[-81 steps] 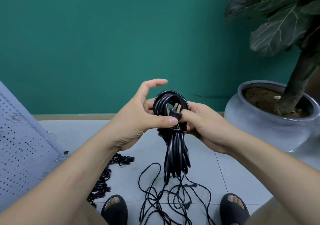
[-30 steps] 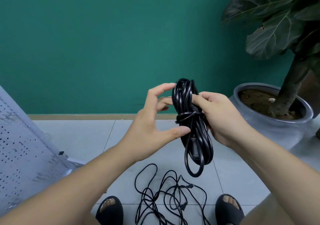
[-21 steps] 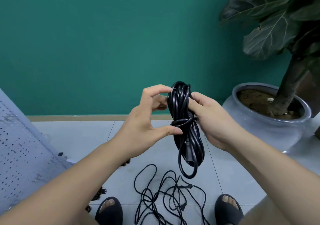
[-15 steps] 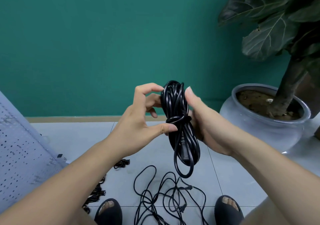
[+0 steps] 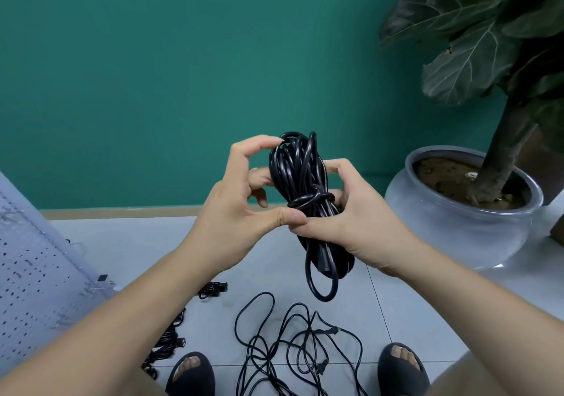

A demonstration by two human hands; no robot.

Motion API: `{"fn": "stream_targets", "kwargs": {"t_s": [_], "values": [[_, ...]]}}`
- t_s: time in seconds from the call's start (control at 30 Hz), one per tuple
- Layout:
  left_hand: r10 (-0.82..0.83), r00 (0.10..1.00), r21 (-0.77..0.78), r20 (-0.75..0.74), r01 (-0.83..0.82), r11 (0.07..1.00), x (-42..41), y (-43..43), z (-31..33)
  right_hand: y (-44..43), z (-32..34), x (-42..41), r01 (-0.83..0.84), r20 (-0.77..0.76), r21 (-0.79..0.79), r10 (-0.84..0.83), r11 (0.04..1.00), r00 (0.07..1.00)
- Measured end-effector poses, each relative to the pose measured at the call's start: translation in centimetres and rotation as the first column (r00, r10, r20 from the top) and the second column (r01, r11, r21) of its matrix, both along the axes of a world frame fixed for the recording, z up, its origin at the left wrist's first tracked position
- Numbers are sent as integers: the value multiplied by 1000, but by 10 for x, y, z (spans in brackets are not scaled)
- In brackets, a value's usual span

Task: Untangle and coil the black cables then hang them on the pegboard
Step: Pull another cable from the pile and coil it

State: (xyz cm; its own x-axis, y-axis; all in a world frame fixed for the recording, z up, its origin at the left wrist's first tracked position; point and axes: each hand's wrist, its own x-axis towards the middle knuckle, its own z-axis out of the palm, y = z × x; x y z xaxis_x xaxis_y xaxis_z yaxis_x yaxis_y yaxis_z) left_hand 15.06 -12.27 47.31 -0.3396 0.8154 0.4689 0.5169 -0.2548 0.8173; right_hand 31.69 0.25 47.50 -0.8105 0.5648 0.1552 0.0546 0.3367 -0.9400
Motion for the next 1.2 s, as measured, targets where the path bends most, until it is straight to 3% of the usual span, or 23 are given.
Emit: {"fn": "stream_targets", "kwargs": {"t_s": [0.1, 0.27, 0.47, 0.53, 0.7, 0.87, 1.07, 1.2], "values": [[44, 993, 57, 114, -51, 997, 8, 1, -8, -7, 1, 1, 83, -1, 108, -83, 991, 997], [97, 980, 136, 173, -121, 983, 20, 1, -14, -19, 4, 5, 180, -79, 275, -165, 944, 983], [10, 915, 56, 403, -36, 998, 19, 5, -16, -13, -11, 3, 237, -110, 524, -211, 818, 971], [-21, 915, -19, 404, 31, 999, 13, 6, -16, -9, -15, 2, 195, -67, 500, -187, 843, 980], [0, 984, -181, 179, 33, 983, -3, 7, -18, -1, -20, -7, 92, 82, 301, -122, 949, 989], [-99, 984, -220, 151, 131, 967, -9, 5, -14, 5, -18, -13, 75, -3, 79, -75, 994, 997], [-120, 990, -267, 70, 135, 954, -17, 1, -14, 10, -21, -13, 33, 83, 153, -46, 988, 995], [-117, 993, -303, -6, 109, 947, -17, -2, -18, 9, -20, -12, -30, 105, 89, 20, 996, 994]]}}
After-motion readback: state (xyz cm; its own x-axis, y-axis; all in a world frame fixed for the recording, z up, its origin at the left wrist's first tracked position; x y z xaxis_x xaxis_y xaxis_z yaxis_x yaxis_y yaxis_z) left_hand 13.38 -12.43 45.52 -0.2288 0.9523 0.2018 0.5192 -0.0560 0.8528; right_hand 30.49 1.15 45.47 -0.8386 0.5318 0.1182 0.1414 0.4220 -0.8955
